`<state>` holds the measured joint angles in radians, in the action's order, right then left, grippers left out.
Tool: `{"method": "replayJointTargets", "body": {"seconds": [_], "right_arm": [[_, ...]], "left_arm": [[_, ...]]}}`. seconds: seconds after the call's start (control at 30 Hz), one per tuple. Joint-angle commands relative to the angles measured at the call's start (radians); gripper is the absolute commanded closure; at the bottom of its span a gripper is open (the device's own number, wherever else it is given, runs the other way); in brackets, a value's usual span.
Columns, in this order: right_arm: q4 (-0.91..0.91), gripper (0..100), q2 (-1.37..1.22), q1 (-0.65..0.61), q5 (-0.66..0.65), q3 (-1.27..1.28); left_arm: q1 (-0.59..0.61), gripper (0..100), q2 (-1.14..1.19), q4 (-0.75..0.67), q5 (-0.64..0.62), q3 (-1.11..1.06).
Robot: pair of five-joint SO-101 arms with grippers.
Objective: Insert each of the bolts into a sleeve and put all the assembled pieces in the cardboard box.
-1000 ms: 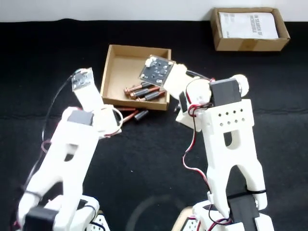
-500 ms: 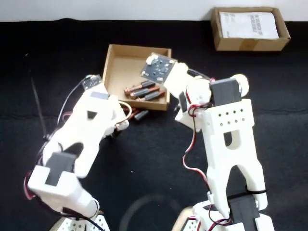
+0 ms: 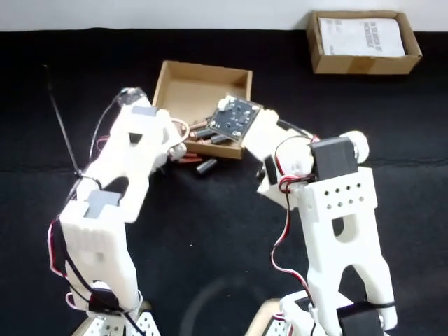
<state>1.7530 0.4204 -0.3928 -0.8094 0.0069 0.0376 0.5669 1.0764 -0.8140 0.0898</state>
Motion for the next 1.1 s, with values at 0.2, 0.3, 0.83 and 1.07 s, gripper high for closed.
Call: {"method": "replayJointTargets", "body": {"seconds": [0.2, 0.3, 0.83, 1.07], "right_arm": [[0.008, 99.1, 0.038, 0.001, -0.031, 0.018], [0.007, 99.1, 0.031, 0.001, -0.049, 0.018], [0.007, 99.1, 0.03, 0.002, -0.066, 0.025], [0.007, 99.1, 0.038, 0.028, -0.078, 0.025]], "left_arm": [[0.136, 99, 0.036, 0.157, -0.044, 0.266], [0.119, 99, 0.036, 0.256, -0.044, 0.312], [0.087, 86, 0.044, 0.569, -0.066, 0.51], [0.091, 76, 0.047, 0.534, -0.12, 0.506]]}}
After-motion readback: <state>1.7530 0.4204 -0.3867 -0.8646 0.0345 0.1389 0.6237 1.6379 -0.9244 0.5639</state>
